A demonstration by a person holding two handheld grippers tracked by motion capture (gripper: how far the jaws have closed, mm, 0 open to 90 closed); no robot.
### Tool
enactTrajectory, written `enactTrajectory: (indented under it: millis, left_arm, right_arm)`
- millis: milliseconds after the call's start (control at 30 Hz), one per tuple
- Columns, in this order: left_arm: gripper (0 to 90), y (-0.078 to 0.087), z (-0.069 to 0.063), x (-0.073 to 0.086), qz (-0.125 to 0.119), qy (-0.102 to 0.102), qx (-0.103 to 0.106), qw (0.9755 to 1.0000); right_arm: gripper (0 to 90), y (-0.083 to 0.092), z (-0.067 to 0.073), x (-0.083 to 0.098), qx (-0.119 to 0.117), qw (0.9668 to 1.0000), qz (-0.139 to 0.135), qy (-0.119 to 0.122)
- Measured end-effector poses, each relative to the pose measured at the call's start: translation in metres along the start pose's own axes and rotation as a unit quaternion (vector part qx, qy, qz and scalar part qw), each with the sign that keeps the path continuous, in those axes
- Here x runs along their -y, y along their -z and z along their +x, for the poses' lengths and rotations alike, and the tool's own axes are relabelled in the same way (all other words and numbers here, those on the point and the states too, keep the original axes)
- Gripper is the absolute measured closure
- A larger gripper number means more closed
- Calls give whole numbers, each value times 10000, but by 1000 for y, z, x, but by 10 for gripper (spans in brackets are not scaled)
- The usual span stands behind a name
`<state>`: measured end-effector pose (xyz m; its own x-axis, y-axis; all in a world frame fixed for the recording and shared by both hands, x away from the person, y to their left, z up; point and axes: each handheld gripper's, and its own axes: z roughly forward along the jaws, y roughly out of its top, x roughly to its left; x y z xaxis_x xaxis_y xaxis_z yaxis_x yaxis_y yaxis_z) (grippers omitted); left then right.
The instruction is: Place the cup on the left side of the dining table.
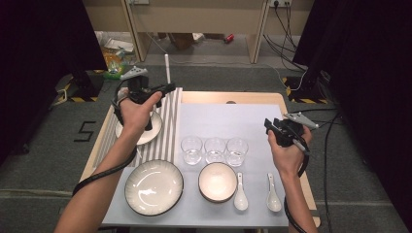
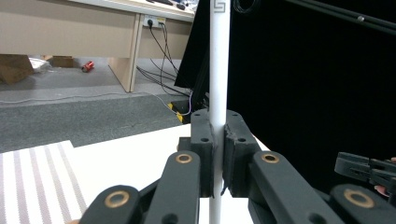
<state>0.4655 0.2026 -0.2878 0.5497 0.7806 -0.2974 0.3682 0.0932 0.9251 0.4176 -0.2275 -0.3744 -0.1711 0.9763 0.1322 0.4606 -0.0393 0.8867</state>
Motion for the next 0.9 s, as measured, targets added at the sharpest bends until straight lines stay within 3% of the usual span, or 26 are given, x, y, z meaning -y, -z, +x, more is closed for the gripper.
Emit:
enactTrajectory:
  millis: [467,667,900]
  left_arm:
    - [837,61,25,9,-251,-13,-253,9994]
    - [837,78,34,16,-282,-9,-378,9989]
    - [837,105,48,33,-326,79,-543,9980]
  right_arm:
    - [618,16,-14,31,110,9997,-51,-215]
    - [617,21,-17,42,127,9992,-95,-372]
    - [613,22,-20,48,154,9991,-28,-402]
